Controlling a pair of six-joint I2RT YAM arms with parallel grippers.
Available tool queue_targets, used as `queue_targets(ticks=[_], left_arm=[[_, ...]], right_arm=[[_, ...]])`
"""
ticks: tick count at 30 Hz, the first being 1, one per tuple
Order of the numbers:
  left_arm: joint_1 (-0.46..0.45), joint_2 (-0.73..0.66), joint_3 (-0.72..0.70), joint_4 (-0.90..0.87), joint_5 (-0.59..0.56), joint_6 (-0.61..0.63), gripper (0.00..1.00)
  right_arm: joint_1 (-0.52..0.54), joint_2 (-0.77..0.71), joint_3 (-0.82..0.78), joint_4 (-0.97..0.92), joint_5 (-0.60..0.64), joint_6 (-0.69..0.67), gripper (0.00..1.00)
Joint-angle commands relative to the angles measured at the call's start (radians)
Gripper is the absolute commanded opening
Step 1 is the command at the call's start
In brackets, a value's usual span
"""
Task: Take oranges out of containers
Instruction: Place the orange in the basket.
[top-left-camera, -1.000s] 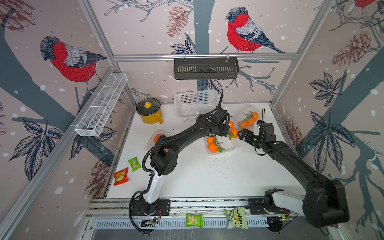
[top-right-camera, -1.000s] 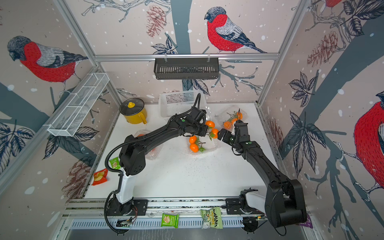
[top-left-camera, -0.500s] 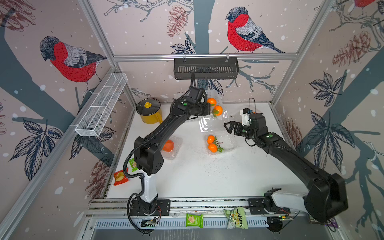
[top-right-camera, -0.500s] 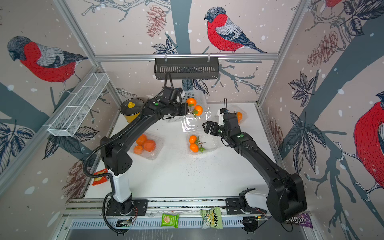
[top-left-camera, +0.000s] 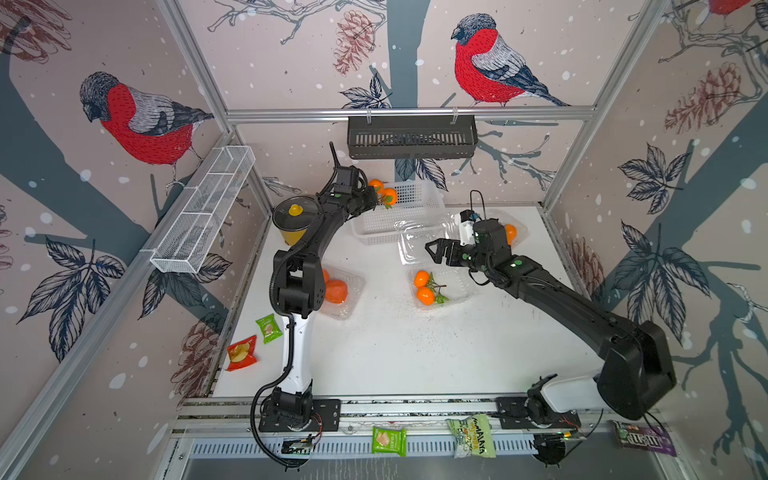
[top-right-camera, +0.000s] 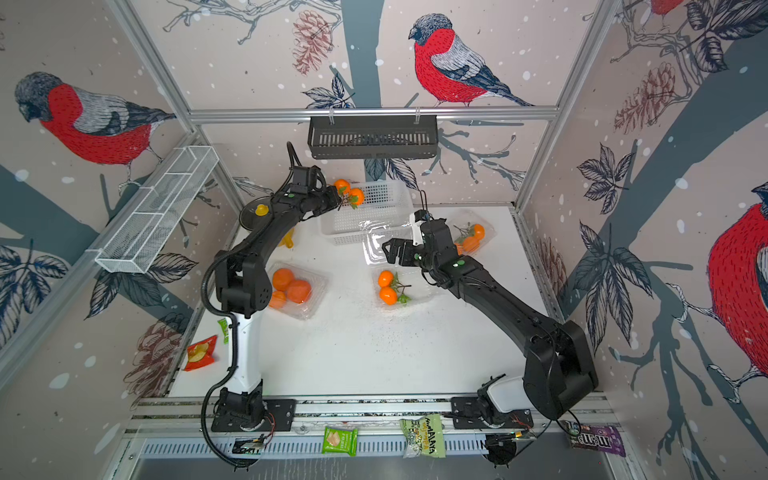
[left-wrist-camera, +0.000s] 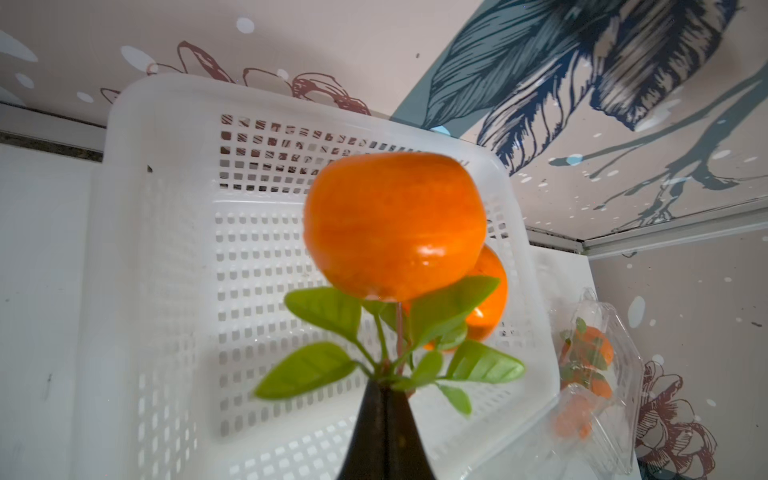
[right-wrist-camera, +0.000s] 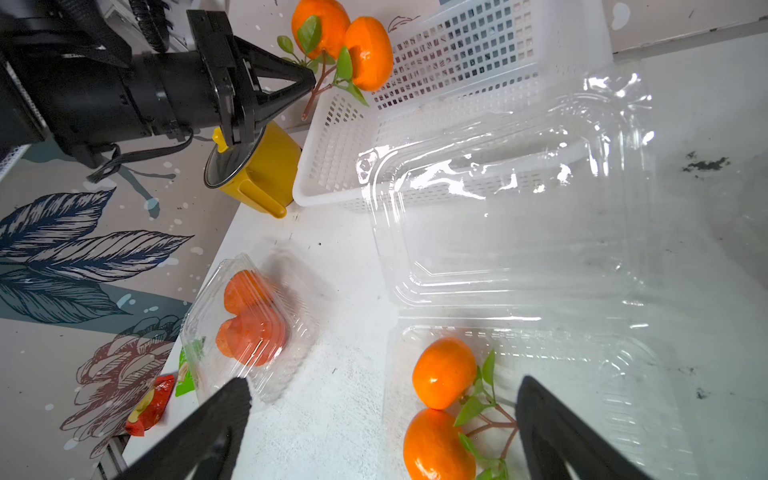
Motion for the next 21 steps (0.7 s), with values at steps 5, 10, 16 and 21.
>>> queue_targets(ticks=[5, 10, 16, 21], left_arm=[[-0.001, 0.175, 0.17, -0.046, -0.003, 0.009, 0.05], [-0.001, 0.209, 0.194, -0.067, 0.003, 0.015, 0.16], [-0.005, 0.163, 0.179, -0.091, -0.009, 0.042, 0.42], [-0.024, 0.094, 0.176, -0.086, 0.013, 0.037, 0.69]], right_arm=[[0.001, -0.032, -0.041, 0.002, 0.041, 0.012, 1.0], [0.005, -0.022, -0.06, -0.044, 0.048, -0.014, 1.0], [0.008, 0.016, -0.128, -0.066, 0.051, -0.028, 0.99], [0.017, 0.104, -0.138, -0.08, 0.074, -0.041, 0.88]])
